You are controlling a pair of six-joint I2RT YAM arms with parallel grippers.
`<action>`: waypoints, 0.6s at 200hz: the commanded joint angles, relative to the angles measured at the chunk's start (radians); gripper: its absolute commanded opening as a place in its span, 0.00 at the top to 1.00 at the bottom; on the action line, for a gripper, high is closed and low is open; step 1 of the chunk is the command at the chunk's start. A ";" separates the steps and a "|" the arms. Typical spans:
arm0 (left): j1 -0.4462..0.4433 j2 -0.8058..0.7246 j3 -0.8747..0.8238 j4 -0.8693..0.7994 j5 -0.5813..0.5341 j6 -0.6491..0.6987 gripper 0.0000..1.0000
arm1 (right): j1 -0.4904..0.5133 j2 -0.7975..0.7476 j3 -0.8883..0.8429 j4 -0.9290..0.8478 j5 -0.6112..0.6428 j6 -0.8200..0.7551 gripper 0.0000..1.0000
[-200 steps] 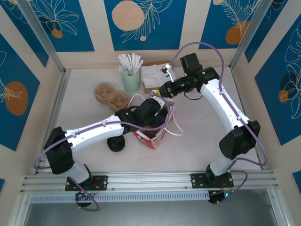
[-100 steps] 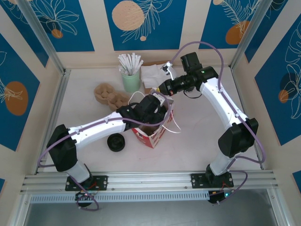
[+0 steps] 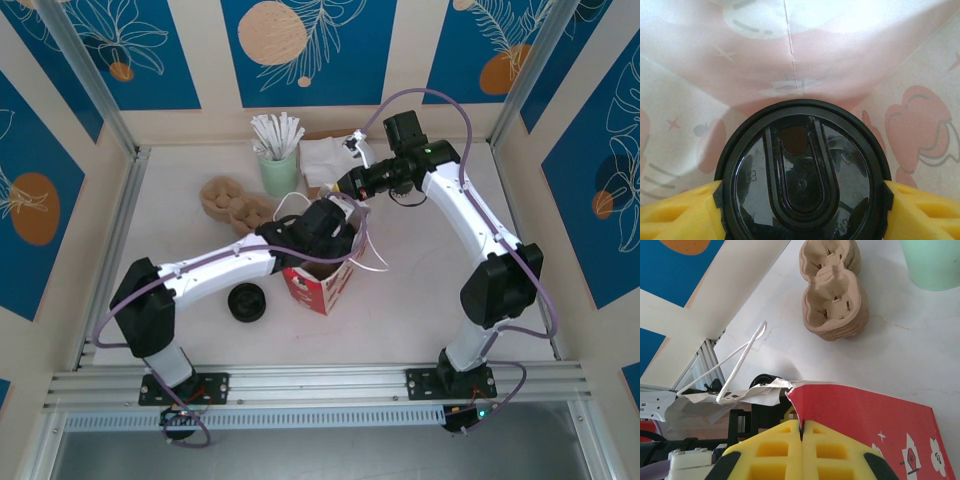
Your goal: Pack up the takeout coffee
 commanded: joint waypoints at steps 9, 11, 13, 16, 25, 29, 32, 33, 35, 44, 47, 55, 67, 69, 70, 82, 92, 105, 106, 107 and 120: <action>0.018 0.048 0.022 -0.029 0.060 -0.006 0.28 | 0.008 0.010 0.028 -0.002 -0.089 0.007 1.00; 0.020 0.049 0.023 -0.031 0.061 -0.006 0.28 | 0.006 0.011 0.028 -0.002 -0.088 0.007 1.00; 0.020 0.051 0.025 -0.034 0.062 -0.006 0.28 | 0.006 0.012 0.028 -0.001 -0.089 0.007 1.00; 0.020 0.054 0.027 -0.039 0.064 -0.006 0.28 | 0.006 0.014 0.029 -0.002 -0.088 0.007 1.00; 0.023 0.065 0.039 -0.059 0.064 -0.010 0.28 | 0.004 0.015 0.030 -0.001 -0.090 0.007 1.00; 0.025 0.069 0.044 -0.070 0.064 -0.013 0.28 | 0.005 0.016 0.029 0.000 -0.090 0.008 1.00; 0.026 0.071 0.048 -0.076 0.065 -0.016 0.28 | 0.003 0.018 0.029 0.001 -0.090 0.007 1.00; 0.026 0.072 0.049 -0.078 0.066 -0.017 0.28 | 0.003 0.018 0.029 0.002 -0.091 0.008 1.00; 0.027 0.072 0.050 -0.080 0.066 -0.018 0.28 | 0.003 0.017 0.029 0.002 -0.091 0.009 1.00; 0.030 0.074 0.049 -0.082 0.072 -0.021 0.28 | 0.002 0.020 0.030 0.001 -0.092 0.009 1.00; 0.031 0.074 0.048 -0.083 0.075 -0.022 0.28 | 0.001 0.021 0.029 0.001 -0.094 0.010 1.00; 0.033 0.075 0.044 -0.081 0.079 -0.024 0.28 | 0.001 0.022 0.030 0.003 -0.095 0.010 1.00; 0.035 0.077 0.044 -0.085 0.084 -0.026 0.28 | 0.001 0.025 0.029 0.005 -0.096 0.012 1.00; 0.035 0.079 0.045 -0.087 0.085 -0.027 0.28 | 0.001 0.025 0.029 0.005 -0.096 0.012 1.00; 0.035 0.080 0.045 -0.087 0.084 -0.028 0.28 | 0.001 0.025 0.029 0.005 -0.096 0.012 1.00; 0.041 0.087 0.052 -0.097 0.084 -0.033 0.28 | -0.002 0.029 0.032 0.005 -0.098 0.015 1.00; 0.045 0.091 0.055 -0.100 0.084 -0.036 0.28 | -0.001 0.032 0.035 0.007 -0.101 0.015 1.00; 0.053 0.094 0.056 -0.100 0.085 -0.043 0.28 | -0.002 0.033 0.035 0.007 -0.102 0.018 1.00; 0.053 0.095 0.056 -0.099 0.086 -0.044 0.28 | -0.002 0.033 0.035 0.007 -0.102 0.018 1.00; 0.054 0.096 0.057 -0.101 0.087 -0.044 0.28 | -0.003 0.033 0.035 0.008 -0.103 0.018 1.00; 0.060 0.104 0.063 -0.109 0.089 -0.052 0.28 | -0.003 0.033 0.035 0.006 -0.104 0.018 1.00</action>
